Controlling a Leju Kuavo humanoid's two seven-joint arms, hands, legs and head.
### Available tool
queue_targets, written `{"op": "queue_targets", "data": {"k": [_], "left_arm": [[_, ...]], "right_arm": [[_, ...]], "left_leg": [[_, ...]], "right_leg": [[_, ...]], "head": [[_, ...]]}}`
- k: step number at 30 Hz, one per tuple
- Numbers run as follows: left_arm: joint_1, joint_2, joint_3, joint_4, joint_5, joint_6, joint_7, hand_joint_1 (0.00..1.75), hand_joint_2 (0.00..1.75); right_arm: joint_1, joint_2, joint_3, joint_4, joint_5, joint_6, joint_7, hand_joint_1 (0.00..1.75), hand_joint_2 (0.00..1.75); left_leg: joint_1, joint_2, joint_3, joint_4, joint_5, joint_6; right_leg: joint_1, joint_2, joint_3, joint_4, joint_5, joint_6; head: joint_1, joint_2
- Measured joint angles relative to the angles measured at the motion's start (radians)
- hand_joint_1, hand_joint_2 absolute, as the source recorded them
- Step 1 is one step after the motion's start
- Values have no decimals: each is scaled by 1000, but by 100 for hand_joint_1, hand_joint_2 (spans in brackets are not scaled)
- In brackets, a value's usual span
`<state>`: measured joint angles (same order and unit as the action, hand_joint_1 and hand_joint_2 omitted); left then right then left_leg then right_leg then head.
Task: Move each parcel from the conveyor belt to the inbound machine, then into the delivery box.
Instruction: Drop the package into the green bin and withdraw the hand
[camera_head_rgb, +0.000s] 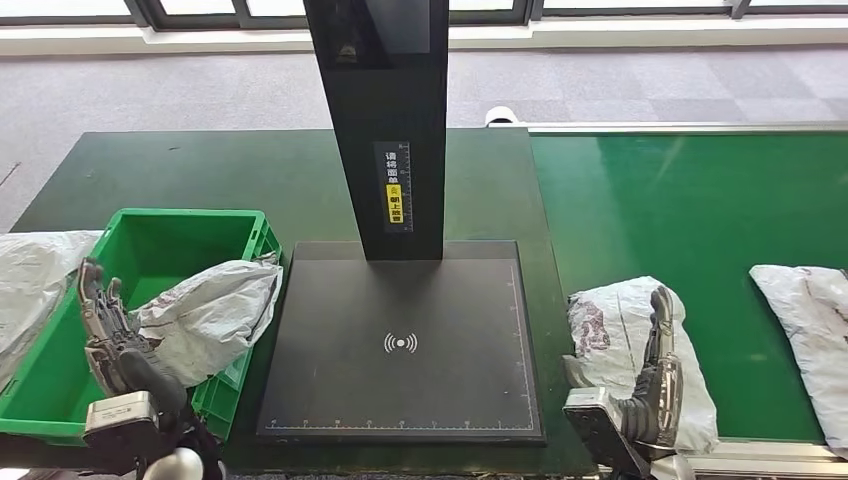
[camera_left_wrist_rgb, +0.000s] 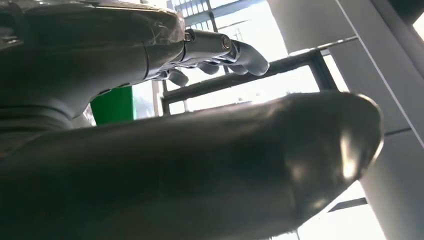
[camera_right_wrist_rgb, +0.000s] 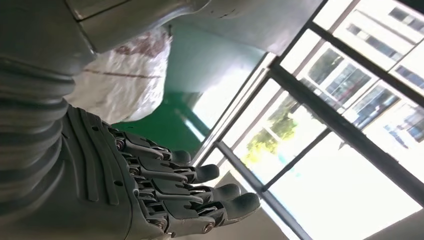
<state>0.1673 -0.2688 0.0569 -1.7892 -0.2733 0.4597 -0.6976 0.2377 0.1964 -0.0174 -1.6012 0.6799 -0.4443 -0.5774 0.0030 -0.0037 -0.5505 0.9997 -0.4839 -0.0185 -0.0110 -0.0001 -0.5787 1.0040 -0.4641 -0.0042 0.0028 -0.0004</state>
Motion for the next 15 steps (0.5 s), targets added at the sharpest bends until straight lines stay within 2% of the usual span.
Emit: {"op": "queue_targets", "data": {"k": [8,15], "left_arm": [[19,4,-73,-22,-60,-27,15,0,0],[22,6,-82,-8,-89,-72,8,0,0]], "right_arm": [[1,51,-133,36,7,19,-5,0,175],[-6,80,-274,69,77,29,-2,0,175]], "left_leg": [[0,1,4,0,-1,0],[0,1,4,0,-2,0]], "right_leg": [[0,1,0,0,-1,1],[0,1,0,0,-1,1]], "head": [[0,0],[0,0]]}}
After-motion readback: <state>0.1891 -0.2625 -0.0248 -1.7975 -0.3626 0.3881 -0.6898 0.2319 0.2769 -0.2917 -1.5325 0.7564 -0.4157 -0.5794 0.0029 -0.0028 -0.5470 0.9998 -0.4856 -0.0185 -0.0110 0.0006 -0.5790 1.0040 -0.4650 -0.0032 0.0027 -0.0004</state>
